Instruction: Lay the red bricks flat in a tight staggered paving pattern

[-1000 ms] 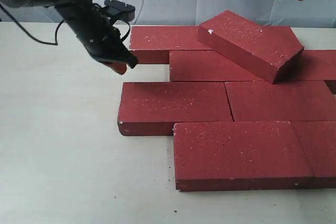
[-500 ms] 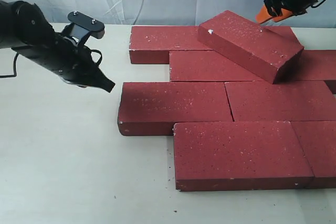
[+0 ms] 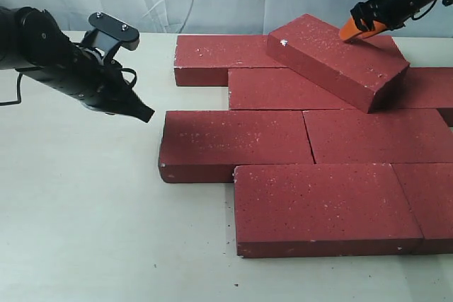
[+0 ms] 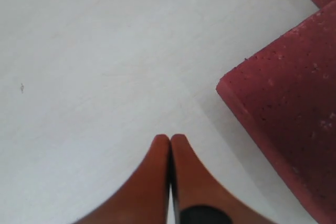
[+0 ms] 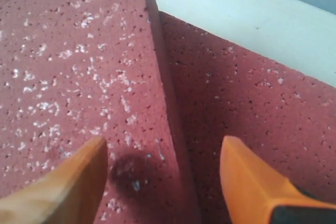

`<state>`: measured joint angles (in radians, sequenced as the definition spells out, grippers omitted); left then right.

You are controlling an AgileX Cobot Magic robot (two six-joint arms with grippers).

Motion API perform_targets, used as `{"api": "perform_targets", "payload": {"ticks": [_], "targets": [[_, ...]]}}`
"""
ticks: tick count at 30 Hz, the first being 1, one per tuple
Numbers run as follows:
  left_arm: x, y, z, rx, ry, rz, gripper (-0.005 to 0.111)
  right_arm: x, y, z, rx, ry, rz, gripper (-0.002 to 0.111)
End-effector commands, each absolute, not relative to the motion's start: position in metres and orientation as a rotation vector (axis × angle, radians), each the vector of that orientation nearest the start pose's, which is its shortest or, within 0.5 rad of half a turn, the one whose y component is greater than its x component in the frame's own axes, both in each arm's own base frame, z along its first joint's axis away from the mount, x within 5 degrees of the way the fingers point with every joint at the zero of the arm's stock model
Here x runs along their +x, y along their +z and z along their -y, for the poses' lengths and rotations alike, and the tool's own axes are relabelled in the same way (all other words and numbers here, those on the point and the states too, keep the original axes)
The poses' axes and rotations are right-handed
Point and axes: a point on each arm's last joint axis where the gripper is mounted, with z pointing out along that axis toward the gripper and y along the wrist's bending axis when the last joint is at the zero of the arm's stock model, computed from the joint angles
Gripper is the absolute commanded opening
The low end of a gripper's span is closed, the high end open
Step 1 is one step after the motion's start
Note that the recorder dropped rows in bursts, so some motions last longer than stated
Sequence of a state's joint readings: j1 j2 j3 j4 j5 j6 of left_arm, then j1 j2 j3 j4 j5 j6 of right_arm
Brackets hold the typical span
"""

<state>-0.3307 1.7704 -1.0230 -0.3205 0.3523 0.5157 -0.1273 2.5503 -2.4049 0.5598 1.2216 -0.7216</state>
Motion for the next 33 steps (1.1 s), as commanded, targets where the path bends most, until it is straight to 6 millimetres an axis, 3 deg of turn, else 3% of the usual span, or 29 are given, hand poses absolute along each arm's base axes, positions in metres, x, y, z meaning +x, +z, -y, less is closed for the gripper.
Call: {"api": "perform_targets", "payload": {"ticks": [1,5,7,9,12,19,25,33], "targets": [[0.331,0.181,0.124,0.719,-0.182,-2.45,0.0,0.537,0.18,0.022,-0.629,0.526,-2.525,0.059],[0.331,0.181,0.124,0.721,-0.18,-2.448,0.0,0.537,0.175,0.022,-0.64,0.531,-2.526,0.059],[0.331,0.181,0.124,0.721,-0.18,-2.448,0.0,0.537,0.175,0.021,-0.653,0.531,-2.518,0.054],[0.331,0.181,0.124,0.721,-0.18,-2.448,0.0,0.537,0.177,0.02,-0.647,0.547,-2.509,0.037],[0.331,0.181,0.124,0.721,-0.18,-2.448,0.0,0.537,0.185,0.018,-0.636,0.572,-2.482,-0.001],[0.331,0.181,0.124,0.724,-0.178,-2.448,0.0,0.533,0.217,0.016,-0.638,0.561,-2.421,0.001],[0.331,0.181,0.124,0.724,-0.178,-2.448,0.0,0.527,0.245,0.015,-0.541,0.583,-2.405,0.001],[0.33,0.185,0.121,0.751,-0.16,-2.446,0.0,0.513,0.302,0.0,-0.46,0.718,-2.273,0.001]]}}
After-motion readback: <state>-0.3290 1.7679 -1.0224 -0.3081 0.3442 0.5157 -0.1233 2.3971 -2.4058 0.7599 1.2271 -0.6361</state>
